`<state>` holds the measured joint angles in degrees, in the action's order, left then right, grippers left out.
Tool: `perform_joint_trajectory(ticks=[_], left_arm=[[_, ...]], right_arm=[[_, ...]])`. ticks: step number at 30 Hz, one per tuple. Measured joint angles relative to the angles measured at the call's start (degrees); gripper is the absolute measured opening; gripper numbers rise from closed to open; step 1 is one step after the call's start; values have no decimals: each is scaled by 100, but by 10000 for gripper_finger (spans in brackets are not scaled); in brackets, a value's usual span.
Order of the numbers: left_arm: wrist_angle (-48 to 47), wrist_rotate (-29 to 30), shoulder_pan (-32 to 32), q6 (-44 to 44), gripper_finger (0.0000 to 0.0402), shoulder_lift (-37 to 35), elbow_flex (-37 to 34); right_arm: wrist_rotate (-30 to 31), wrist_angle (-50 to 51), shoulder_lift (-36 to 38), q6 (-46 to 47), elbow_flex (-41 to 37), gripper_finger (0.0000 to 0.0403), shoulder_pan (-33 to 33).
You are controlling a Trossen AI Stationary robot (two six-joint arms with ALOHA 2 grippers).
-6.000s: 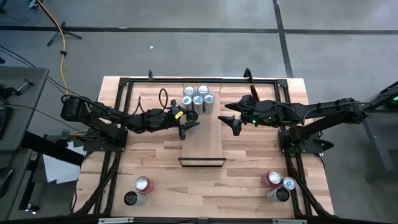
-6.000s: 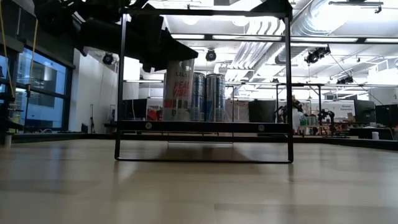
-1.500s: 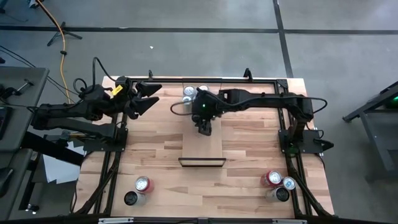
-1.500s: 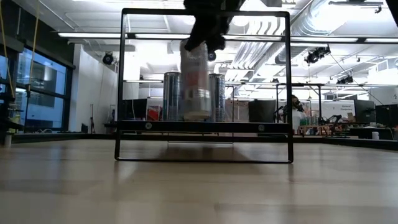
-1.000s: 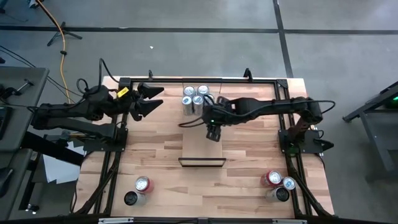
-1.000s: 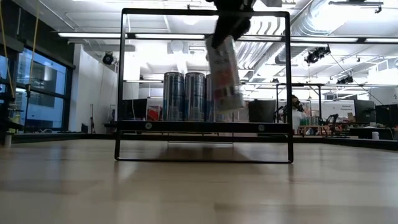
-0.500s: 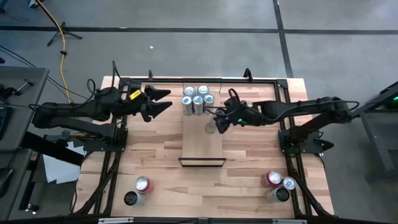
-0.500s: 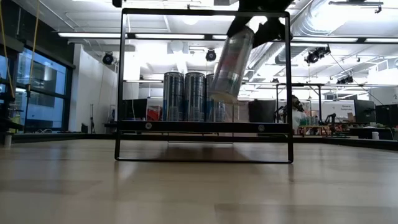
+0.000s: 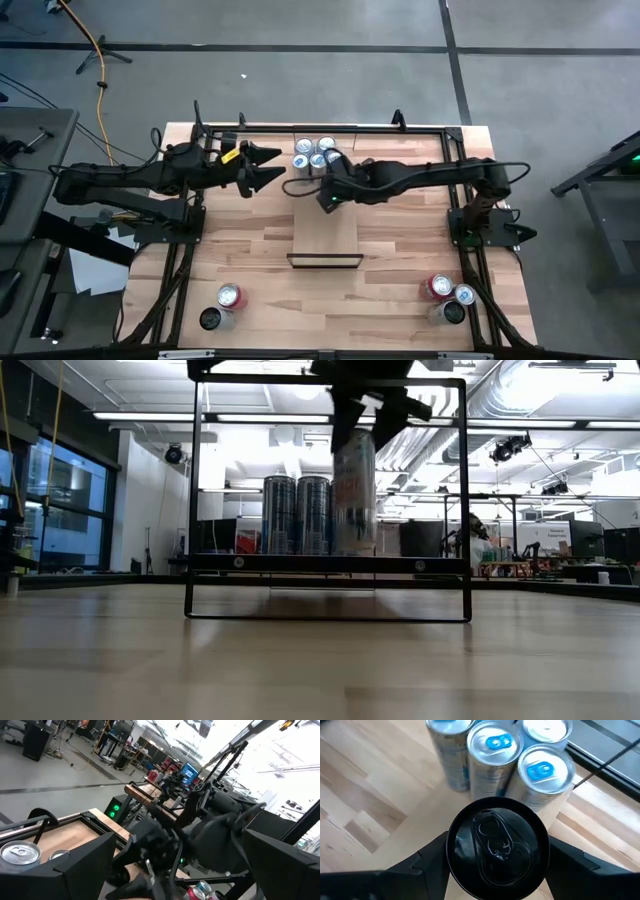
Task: Place canned beverage on shelf
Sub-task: Put the white pink soda can on the shelf
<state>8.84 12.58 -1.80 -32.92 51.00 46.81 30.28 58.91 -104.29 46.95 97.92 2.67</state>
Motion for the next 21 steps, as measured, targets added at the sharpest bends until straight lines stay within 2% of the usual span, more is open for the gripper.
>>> perform_joint_trajectory(ticks=[4,15,21], left_arm=[[11,1,0,-55,394,-37,1],[-2,0,0,-99,394,-31,2],[-1,0,0,-100,394,-31,2]], right_arm=[[-51,-136,-222,-14,93,245,1],[-222,-172,-228,211,67,245,-5],[-214,-176,-228,355,64,278,-4]])
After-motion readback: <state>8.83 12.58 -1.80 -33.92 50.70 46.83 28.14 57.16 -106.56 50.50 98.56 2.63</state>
